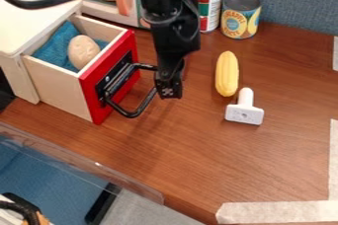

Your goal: Close the drawer

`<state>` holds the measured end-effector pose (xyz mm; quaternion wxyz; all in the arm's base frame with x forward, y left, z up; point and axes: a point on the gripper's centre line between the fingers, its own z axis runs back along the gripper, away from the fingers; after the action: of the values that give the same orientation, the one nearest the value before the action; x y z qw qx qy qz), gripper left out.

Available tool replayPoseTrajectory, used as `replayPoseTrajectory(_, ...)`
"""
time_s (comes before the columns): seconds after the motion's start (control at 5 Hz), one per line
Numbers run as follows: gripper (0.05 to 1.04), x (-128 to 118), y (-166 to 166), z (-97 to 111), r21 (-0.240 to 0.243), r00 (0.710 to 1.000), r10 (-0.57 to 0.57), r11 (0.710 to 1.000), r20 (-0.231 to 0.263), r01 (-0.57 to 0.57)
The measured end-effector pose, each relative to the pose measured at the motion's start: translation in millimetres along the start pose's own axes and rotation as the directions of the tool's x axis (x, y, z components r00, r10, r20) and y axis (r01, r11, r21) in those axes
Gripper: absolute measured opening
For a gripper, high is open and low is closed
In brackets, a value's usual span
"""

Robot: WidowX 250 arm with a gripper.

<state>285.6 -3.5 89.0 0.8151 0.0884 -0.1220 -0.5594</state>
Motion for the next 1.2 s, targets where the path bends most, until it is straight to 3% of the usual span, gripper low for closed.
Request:
replayPoseTrajectory(0.2,1.000,2.9,1.2,-7.6,0.005,0.974,-0.223,0.975,0.038,0.223)
replayPoseTrajectory(0.4,1.000,-6.8,0.8,-18.7,-0.041,0.941,-0.327,0.943,0.082,0.331)
replayPoseTrajectory(0.8,1.000,-11.4,-2.2,-38.8,-0.098,0.941,-0.321,0.938,0.109,0.331)
replayPoseTrajectory(1.2,1.000,-10.6,-7.2,-52.8,-0.106,0.946,-0.301,0.944,0.119,0.314)
